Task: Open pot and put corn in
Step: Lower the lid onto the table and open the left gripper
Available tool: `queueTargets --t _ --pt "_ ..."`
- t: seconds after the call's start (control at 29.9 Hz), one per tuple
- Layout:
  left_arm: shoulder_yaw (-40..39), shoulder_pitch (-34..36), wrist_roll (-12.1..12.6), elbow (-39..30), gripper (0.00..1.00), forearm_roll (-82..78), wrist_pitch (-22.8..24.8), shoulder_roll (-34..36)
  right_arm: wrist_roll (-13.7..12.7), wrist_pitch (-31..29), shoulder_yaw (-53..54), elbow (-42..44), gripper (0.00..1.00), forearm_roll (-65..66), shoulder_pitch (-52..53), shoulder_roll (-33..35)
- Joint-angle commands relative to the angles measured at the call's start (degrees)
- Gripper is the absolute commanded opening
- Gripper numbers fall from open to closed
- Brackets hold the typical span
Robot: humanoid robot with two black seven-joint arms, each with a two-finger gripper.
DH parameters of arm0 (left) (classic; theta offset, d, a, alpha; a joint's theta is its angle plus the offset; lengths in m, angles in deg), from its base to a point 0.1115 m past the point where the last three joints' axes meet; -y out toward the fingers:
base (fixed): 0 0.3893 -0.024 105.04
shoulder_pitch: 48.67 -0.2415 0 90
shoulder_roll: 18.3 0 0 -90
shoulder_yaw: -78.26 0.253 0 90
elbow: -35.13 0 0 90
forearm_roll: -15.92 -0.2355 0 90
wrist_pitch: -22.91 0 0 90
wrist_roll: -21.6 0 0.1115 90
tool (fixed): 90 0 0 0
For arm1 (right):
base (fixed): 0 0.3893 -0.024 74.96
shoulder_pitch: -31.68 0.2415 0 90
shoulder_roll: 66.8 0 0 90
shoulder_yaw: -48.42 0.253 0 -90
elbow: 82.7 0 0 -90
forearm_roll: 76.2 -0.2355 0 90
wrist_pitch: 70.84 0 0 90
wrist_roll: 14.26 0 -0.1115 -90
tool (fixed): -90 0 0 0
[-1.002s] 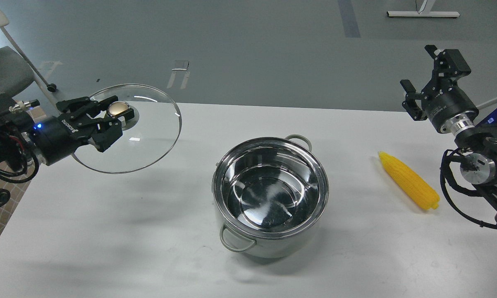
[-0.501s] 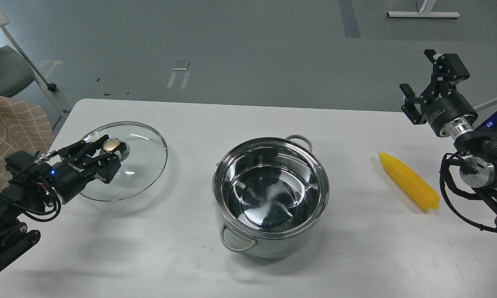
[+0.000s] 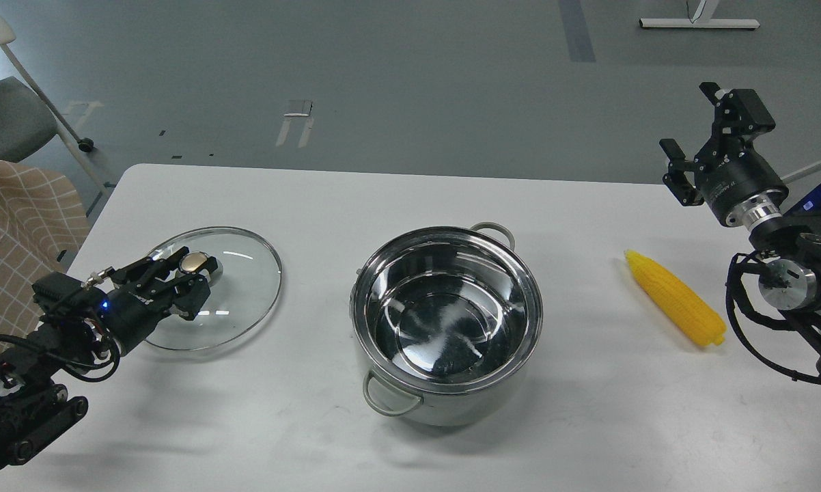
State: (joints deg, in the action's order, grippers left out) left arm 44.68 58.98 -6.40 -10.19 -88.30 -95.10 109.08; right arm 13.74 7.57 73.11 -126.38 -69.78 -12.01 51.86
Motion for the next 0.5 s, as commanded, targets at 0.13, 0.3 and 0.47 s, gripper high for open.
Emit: queueTargets --t 0.13,0.3,0.47 --pt "0.0 -0.2 0.0 0.5 0.18 0.1 0.0 -0.2 0.0 0.0 0.0 0.0 1.0 0.0 0.0 0.0" --pt "0.1 -0.3 0.0 0.6 0.31 0.2 0.0 -0.2 0.0 0.0 0.0 0.1 1.0 0.0 -0.1 0.0" --pt "0.1 -1.1 0.0 0.8 0.36 0.2 0.0 -0.6 0.0 0.0 0.0 0.2 1.0 0.0 -0.1 0.0"
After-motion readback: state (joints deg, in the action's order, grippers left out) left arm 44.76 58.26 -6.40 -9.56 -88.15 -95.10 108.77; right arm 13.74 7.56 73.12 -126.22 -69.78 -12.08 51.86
